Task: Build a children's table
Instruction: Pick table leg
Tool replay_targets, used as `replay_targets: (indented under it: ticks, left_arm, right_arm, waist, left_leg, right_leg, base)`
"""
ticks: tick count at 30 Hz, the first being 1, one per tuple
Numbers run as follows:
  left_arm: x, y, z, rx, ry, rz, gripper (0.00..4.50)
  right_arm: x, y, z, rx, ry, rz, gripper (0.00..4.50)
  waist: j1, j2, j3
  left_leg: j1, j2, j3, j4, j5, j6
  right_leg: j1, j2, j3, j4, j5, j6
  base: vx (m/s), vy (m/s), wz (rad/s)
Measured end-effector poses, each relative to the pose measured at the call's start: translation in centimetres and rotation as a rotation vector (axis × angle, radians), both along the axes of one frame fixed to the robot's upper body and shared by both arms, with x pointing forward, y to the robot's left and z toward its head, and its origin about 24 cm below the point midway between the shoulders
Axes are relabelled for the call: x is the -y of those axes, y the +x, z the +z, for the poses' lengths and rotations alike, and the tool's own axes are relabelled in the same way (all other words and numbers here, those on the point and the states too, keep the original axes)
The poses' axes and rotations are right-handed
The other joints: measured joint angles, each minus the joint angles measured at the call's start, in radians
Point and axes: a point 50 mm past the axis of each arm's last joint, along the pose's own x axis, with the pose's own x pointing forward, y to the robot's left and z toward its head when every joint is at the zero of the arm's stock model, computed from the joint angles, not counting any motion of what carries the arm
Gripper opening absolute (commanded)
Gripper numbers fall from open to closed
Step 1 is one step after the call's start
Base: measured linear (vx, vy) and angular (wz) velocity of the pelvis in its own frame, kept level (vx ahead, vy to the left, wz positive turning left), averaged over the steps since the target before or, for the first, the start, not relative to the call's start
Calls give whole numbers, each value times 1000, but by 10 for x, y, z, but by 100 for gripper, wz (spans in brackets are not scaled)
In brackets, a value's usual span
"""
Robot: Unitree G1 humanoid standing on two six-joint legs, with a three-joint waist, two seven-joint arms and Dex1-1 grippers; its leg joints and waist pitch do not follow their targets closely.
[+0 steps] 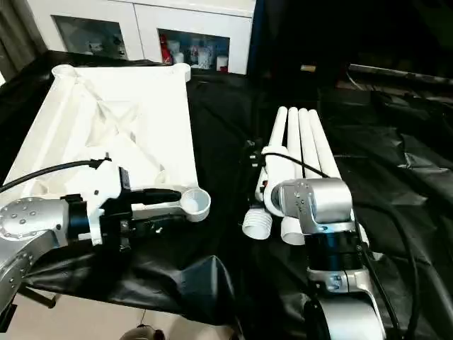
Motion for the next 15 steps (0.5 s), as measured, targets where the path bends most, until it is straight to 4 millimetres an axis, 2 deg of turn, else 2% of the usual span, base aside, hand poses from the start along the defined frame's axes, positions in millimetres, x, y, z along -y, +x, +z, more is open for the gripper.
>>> replay_targets:
  ticks: [4,6,7,9,15]
  left_arm:
    - [3,1,0,-2,6,-17,223]
    - [4,2,-2,-8,17,-25,223]
    - [4,3,-3,-6,26,-25,240]
    - [3,5,-5,7,44,-27,256]
    - [0,6,-7,3,85,-47,308]
  right_arm:
    - [2,1,-5,-10,9,-12,349]
    - [4,2,-7,-15,18,-21,332]
    - [4,2,-8,-15,21,-23,311]
    - [4,4,-9,-17,30,-29,306]
    - [6,6,-12,-13,70,-59,250]
  waist:
    - [1,-7,-5]
    - [2,-12,-8]
    - [2,-12,-8]
    - [2,-14,-9]
    - [4,-14,-10]
  left_leg:
    - [1,0,0,0,2,-4]
    - [8,0,0,0,3,-4]
    - [10,0,0,0,3,-5]
    - [12,0,0,0,3,-5]
    - [13,0,0,0,4,-7]
  right_leg:
    - [3,0,0,0,0,0]
    - [6,0,0,0,0,0]
    - [7,0,0,0,1,-1]
    - [9,0,0,0,1,-1]
    - [10,0,0,1,3,-2]
  base:
    - [0,0,0]
    - [0,0,0]
    - [0,0,0]
    - [0,0,0]
    - [0,0,0]
